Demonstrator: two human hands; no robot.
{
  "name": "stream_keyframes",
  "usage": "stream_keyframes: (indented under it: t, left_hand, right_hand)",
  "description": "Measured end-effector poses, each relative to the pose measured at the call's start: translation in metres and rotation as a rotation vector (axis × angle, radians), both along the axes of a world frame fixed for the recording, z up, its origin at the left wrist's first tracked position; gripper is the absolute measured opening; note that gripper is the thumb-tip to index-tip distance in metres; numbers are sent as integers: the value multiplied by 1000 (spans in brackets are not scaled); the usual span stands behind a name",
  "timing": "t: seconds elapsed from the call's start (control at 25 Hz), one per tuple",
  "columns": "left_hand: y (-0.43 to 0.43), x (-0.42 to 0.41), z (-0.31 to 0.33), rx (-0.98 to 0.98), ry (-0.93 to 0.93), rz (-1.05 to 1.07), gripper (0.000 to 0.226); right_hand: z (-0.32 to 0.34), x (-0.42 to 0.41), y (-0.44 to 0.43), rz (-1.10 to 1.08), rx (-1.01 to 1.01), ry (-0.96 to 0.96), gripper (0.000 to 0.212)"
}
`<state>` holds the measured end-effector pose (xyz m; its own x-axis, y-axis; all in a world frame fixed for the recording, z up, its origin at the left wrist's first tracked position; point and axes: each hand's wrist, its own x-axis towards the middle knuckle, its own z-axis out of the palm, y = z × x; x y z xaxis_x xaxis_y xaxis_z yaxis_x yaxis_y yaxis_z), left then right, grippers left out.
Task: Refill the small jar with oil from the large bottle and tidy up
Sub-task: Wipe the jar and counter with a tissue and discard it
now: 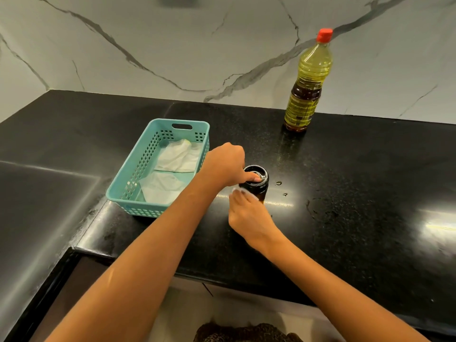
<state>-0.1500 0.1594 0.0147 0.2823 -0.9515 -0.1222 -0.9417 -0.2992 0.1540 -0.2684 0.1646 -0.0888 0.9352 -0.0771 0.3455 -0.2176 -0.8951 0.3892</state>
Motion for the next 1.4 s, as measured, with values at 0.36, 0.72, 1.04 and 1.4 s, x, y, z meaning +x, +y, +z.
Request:
stream_keyframes:
  t: [0.36,0.72,1.04,1.4]
  left_hand:
    - [2,0,0,1,-9,8,56]
    - [2,-5,4,9,-37,21,60]
    - [6,-8,1,-26,-45,54,57]
    - [26,-21,-22,-483,50,51,31]
  right_hand:
    - [-4,-56,-31,-460,1213,-805,20]
    - [-1,-31,-17,-697,1677,-748,36]
    - [12,-37,-27,-457,1676,-828,42]
    - [30,-40,-44,-274,1890,-833,30]
